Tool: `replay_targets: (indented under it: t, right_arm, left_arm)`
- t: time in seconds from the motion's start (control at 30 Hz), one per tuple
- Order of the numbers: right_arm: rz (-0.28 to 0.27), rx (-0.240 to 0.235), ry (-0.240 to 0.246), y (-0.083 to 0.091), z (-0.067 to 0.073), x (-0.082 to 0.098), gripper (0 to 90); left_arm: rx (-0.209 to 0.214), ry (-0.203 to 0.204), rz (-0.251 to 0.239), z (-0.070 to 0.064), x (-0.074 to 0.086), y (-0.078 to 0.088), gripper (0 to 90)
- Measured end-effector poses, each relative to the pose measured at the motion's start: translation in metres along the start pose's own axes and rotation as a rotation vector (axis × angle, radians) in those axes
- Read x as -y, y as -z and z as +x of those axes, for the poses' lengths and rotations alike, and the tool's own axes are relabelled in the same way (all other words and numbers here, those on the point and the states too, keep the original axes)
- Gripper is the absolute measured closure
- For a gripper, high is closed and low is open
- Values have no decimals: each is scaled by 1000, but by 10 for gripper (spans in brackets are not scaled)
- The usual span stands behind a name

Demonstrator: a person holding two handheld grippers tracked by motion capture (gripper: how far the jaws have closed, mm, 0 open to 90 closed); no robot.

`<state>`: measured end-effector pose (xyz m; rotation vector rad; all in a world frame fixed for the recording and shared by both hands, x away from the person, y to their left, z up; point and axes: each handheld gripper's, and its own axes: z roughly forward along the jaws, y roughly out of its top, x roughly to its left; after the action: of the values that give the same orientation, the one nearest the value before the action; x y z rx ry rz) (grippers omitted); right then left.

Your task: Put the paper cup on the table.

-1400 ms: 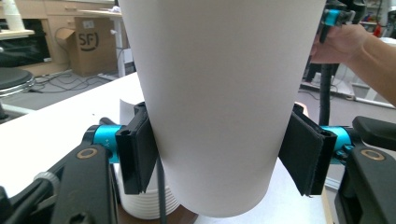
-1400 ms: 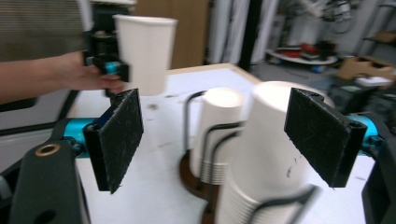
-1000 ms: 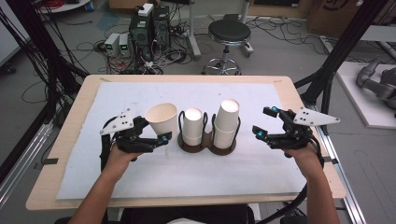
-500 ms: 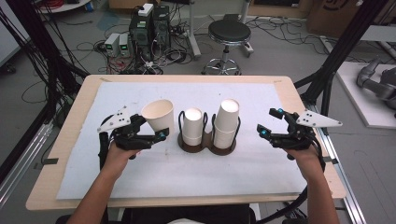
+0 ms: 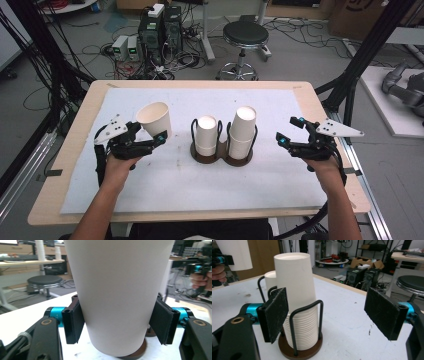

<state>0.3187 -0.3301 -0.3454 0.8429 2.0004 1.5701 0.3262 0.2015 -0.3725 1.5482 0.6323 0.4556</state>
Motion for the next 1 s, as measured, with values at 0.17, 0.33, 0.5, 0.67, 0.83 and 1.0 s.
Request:
replay_targets:
  t: [0.17,0.33,0.5,0.67,0.83,1.0]
  right_arm:
    - [24,18,-4,-5,-1,6,198]
    - [43,13,-12,-9,-2,12,198]
    - [46,11,-17,-11,-2,13,198]
    - [51,11,-17,-12,-2,14,198]
    - [54,14,-15,-14,-2,14,199]
    - [56,15,-20,-14,-2,14,199]
  left_arm:
    - [-42,29,1,15,8,4,344]
    - [-98,31,9,27,16,7,343]
    - [-135,54,43,37,24,2,344]
    - [-166,46,73,46,32,-5,344]
    - [-205,72,138,57,43,-14,344]
    - [-224,78,193,62,49,-22,344]
